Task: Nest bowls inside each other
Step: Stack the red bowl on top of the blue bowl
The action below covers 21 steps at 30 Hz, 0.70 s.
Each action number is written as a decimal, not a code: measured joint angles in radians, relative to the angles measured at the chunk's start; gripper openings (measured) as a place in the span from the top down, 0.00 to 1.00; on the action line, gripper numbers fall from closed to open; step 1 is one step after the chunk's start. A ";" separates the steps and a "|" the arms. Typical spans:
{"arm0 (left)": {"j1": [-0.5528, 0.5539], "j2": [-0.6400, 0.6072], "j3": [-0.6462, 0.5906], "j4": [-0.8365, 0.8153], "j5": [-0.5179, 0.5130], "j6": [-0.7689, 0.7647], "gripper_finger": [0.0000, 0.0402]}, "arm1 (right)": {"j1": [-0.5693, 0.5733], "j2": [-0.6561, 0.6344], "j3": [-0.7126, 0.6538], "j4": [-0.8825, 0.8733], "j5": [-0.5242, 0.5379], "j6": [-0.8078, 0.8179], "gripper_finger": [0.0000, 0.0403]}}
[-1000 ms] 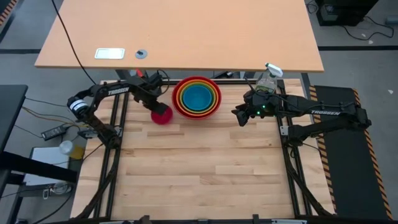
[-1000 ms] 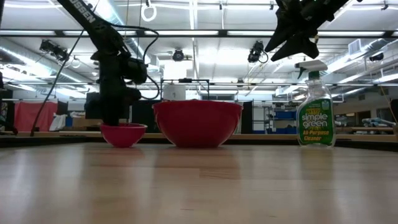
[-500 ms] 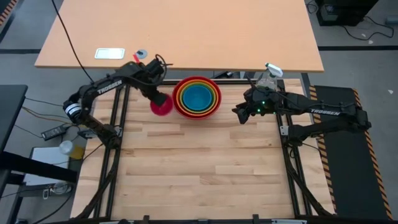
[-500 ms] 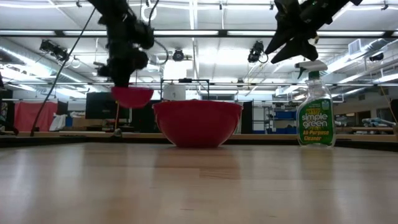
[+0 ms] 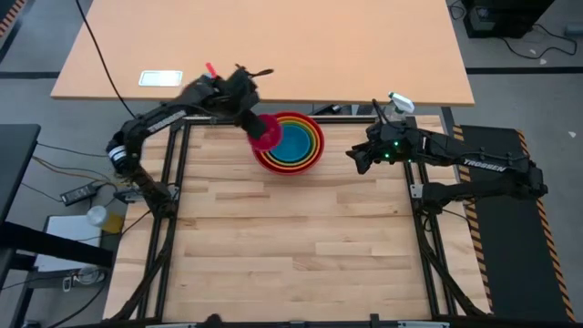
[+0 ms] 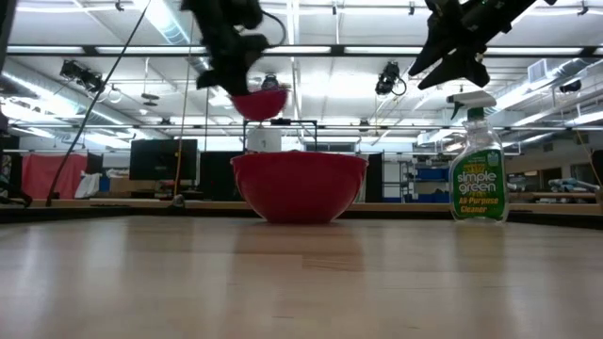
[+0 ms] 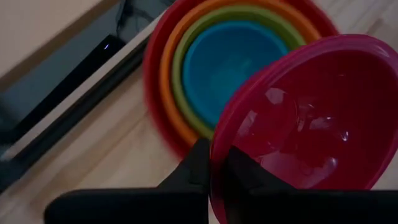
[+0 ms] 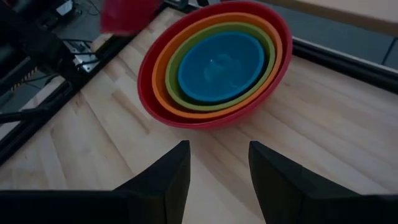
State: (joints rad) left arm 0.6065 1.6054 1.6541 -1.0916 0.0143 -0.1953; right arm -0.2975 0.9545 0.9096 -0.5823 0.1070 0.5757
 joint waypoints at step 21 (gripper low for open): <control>-0.046 0.459 0.115 0.195 -0.086 0.042 0.95 | 0.048 -0.005 0.000 0.045 0.005 -0.004 0.58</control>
State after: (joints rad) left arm 0.5606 2.0646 1.7695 -0.8961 -0.0715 -0.1528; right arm -0.2497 0.9497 0.9096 -0.5373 0.1119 0.5718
